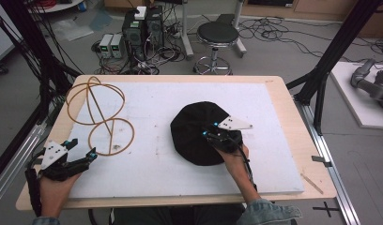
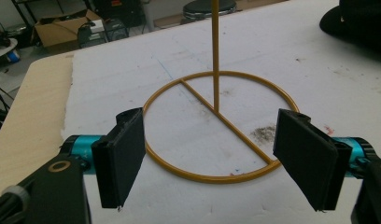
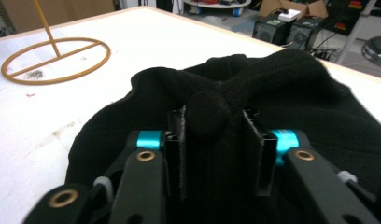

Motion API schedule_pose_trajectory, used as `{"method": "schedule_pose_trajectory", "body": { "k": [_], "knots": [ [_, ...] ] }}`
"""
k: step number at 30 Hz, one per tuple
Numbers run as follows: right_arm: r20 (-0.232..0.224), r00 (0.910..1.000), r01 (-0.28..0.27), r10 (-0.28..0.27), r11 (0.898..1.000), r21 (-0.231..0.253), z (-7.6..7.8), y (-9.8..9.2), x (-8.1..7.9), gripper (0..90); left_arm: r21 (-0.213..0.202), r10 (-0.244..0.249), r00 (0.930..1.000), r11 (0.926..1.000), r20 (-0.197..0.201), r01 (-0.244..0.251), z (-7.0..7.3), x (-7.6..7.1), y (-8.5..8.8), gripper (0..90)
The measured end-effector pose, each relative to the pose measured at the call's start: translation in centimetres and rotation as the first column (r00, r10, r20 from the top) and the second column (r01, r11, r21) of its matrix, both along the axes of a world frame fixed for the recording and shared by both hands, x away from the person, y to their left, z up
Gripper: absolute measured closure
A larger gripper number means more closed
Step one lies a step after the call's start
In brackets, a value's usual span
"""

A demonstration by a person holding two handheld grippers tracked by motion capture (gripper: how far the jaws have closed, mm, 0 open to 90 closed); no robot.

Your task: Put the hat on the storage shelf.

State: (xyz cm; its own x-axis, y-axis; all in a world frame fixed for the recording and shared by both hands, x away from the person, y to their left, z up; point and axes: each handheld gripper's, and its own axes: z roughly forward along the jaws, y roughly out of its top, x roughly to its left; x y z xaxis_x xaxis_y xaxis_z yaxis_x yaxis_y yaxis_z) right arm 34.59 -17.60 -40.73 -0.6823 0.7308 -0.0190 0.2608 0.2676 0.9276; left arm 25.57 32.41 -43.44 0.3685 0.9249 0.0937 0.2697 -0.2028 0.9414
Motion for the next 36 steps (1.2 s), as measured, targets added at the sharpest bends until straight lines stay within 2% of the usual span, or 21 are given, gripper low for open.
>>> {"method": "schedule_pose_trajectory", "body": {
  "k": [5, 8, 12, 13, 17, 19, 21, 23, 27, 29, 30, 31, 33, 36],
  "knots": [
    [-0.007, 0.9997, 0.026, -0.025, 0.998, 0.061, 1.1, -0.4, -0.2, 70.1, 0.0, 0.003, 1.0, 1.0, -0.002, -0.003, 0.0, 0.0, 0.0, 25.5],
    [-0.001, 0.9992, 0.041, -0.041, 0.996, 0.074, 1.7, -0.5, -0.2, 70.8, 0.002, 0.0, 1.0, 1.0, -0.001, 0.0, 0.0, 0.0, 0.0, 25.5],
    [0.0, 0.9975, 0.07, -0.071, 0.99, 0.12, 2.6, -0.8, -0.1, 71.4, -0.002, 0.001, 1.0, 1.0, 0.002, -0.001, 0.0, 0.0, -0.1, 25.5],
    [-0.014, 0.9971, 0.076, -0.075, 0.987, 0.141, 2.9, -0.9, 0.0, 71.4, -0.002, 0.0, 1.0, 1.0, 0.002, 0.0, 0.0, 0.1, -0.1, 25.5],
    [-0.008, 0.9942, 0.106, -0.107, 0.976, 0.191, 4.0, -1.5, 0.5, 71.4, -0.001, -0.006, 1.0, 1.0, 0.001, 0.006, 0.0, 0.2, -0.1, 25.5],
    [-0.029, 0.9917, 0.129, -0.126, 0.965, 0.227, 4.4, -1.8, 0.8, 71.4, 0.0, -0.008, 1.0, 1.0, 0.001, 0.008, -0.1, 0.3, -0.2, 25.5],
    [-0.052, 0.9905, 0.136, -0.127, 0.954, 0.266, 4.8, -2.2, 1.2, 71.3, 0.001, -0.012, 0.9999, 0.9999, 0.0, 0.012, -0.1, 0.4, -0.2, 25.5],
    [-0.047, 0.9933, 0.115, -0.106, 0.948, 0.298, 5.5, -2.6, 1.7, 71.2, -0.002, -0.016, 0.9999, 0.9999, -0.001, 0.016, -0.1, 0.4, -0.2, 25.5],
    [-0.034, 0.9932, 0.116, -0.111, 0.946, 0.303, 6.3, -2.7, 1.9, 71.2, -0.002, -0.021, 0.9998, 0.9998, -0.003, 0.021, -0.1, 0.4, -0.3, 25.5],
    [-0.021, 0.9927, 0.119, -0.119, 0.941, 0.317, 7.0, -2.7, 2.0, 71.2, -0.001, -0.021, 0.9998, 0.9998, 0.0, 0.021, -0.1, 0.4, -0.3, 25.5],
    [-0.018, 0.9929, 0.116, -0.117, 0.936, 0.331, 7.3, -2.7, 2.1, 71.2, -0.001, -0.021, 0.9998, 0.9998, 0.0, 0.021, -0.1, 0.4, -0.3, 25.5],
    [-0.022, 0.992, 0.124, -0.124, 0.927, 0.353, 8.0, -2.7, 2.2, 71.2, -0.002, -0.021, 0.9998, 0.9998, 0.001, 0.021, -0.1, 0.4, -0.3, 25.5],
    [-0.019, 0.9923, 0.121, -0.123, 0.924, 0.363, 8.4, -2.7, 2.4, 71.2, -0.003, -0.022, 0.9998, 0.9998, 0.0, 0.022, -0.1, 0.4, -0.3, 25.5],
    [-0.015, 0.9928, 0.115, -0.119, 0.91, 0.399, 9.6, -2.6, 2.7, 71.2, -0.002, -0.023, 0.9997, 0.9997, 0.004, 0.023, 0.0, 0.4, -0.3, 25.5]
  ]
}}
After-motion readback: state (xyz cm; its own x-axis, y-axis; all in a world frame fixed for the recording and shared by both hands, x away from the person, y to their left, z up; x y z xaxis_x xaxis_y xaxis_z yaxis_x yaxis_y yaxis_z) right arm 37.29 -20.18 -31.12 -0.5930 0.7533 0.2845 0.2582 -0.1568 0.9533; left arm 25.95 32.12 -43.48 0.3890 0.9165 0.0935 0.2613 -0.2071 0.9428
